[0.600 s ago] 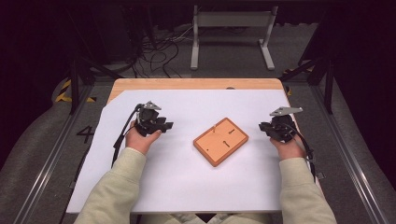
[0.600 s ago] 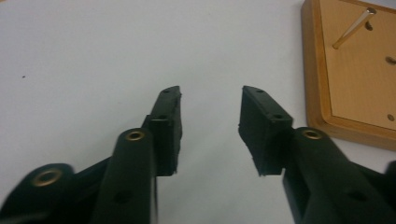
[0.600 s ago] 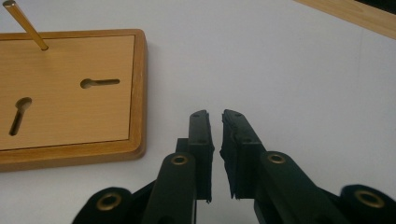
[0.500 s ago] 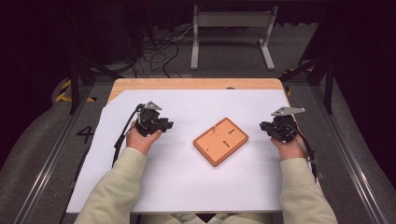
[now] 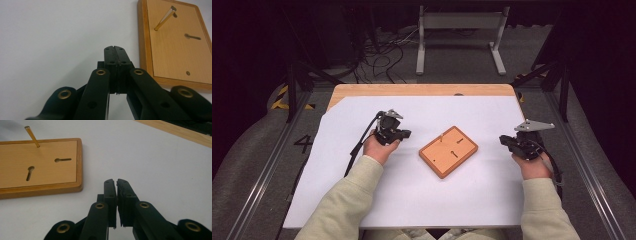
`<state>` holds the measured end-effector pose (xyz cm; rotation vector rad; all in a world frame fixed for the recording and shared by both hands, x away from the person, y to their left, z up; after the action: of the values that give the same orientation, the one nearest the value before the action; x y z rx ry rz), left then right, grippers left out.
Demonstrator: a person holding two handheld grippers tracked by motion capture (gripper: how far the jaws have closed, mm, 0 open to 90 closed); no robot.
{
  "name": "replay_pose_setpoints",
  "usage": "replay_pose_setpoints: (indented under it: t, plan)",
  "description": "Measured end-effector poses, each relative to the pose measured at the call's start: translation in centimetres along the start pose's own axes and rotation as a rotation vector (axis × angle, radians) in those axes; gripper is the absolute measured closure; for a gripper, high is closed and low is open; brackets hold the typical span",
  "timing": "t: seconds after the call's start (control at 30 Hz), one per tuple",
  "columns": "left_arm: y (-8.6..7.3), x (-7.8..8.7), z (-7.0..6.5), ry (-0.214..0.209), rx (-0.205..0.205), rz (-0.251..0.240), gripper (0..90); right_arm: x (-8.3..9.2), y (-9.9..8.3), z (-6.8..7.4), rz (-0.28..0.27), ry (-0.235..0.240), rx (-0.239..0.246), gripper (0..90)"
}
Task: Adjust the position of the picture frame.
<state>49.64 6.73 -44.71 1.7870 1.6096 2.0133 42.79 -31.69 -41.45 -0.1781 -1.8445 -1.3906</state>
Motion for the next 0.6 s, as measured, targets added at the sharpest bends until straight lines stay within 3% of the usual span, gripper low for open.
replay_pose_setpoints:
  t: [0.33,0.53,0.6]
  plan:
    - [0.1,-3.4,-1.4,-0.050,-0.033,0.090,89.0,1.5,-1.1,-0.2,-0.001,-0.018,-0.016,86.5]
    - [-0.2,-4.1,-1.7,-0.087,-0.026,0.122,89.6,1.5,-1.2,-0.1,-0.002,-0.015,-0.016,86.6]
    - [-0.4,-4.3,-2.0,-0.135,-0.017,0.142,89.5,1.5,-1.1,0.0,-0.003,-0.013,-0.014,86.8]
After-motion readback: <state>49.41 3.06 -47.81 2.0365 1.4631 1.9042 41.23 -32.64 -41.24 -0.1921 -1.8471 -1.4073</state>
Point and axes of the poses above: each handheld gripper's, and its own axes: x roughly backward along the jaws, y roughly out of its top, z roughly to its left, the point moved 4 cm from there along -x, roughly forward along the jaws, and after that the axes turned 2 degrees about z, right-handed, at the moved point
